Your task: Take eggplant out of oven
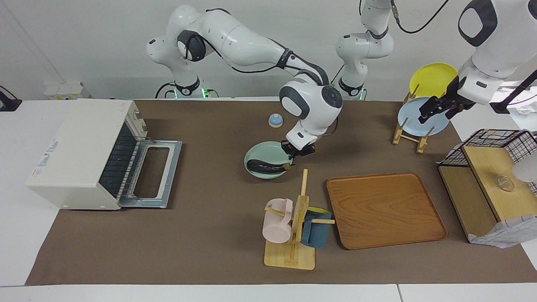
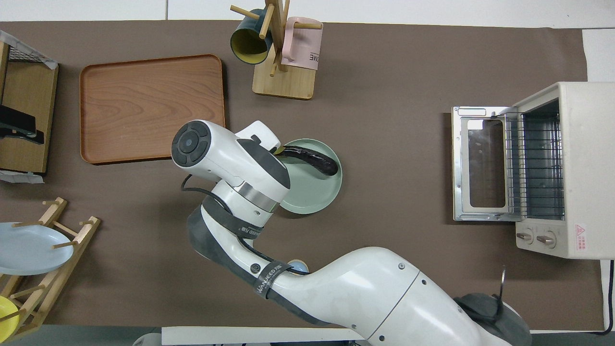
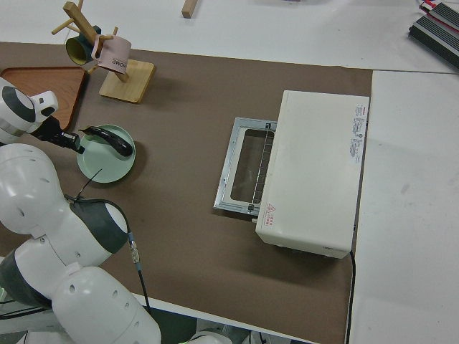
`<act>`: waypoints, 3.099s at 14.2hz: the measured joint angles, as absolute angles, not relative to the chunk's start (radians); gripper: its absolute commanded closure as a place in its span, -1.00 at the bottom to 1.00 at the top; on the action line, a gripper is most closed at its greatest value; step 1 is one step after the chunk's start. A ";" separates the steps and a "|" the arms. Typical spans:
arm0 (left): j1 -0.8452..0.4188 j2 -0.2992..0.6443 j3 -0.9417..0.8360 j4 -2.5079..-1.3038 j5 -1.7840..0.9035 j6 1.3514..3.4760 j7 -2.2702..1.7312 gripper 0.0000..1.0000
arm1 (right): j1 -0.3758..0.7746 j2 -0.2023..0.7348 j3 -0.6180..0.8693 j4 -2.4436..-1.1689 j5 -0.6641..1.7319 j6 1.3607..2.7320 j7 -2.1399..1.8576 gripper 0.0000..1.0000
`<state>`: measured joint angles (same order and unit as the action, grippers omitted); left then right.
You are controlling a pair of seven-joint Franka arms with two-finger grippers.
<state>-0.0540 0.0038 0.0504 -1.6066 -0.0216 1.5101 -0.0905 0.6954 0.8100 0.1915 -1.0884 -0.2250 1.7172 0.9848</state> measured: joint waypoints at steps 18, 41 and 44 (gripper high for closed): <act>-0.776 0.338 0.008 -1.805 -0.026 2.285 -1.522 -1.00 | 0.001 0.311 0.183 -1.889 -0.216 1.925 0.412 0.98; -0.641 0.414 0.049 -1.680 0.050 2.069 -1.102 1.00 | -0.047 0.302 0.192 -1.970 -0.242 2.032 0.344 1.00; -0.438 0.406 0.050 -1.685 0.014 2.090 -0.676 1.00 | -0.040 0.305 0.207 -1.941 -0.282 1.975 0.324 0.99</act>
<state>-0.4384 0.4055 0.0500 -1.6847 0.0139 2.0895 -0.6757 -0.0396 0.3046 0.2070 -1.9407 -0.2817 1.9747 0.3240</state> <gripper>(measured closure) 0.639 0.991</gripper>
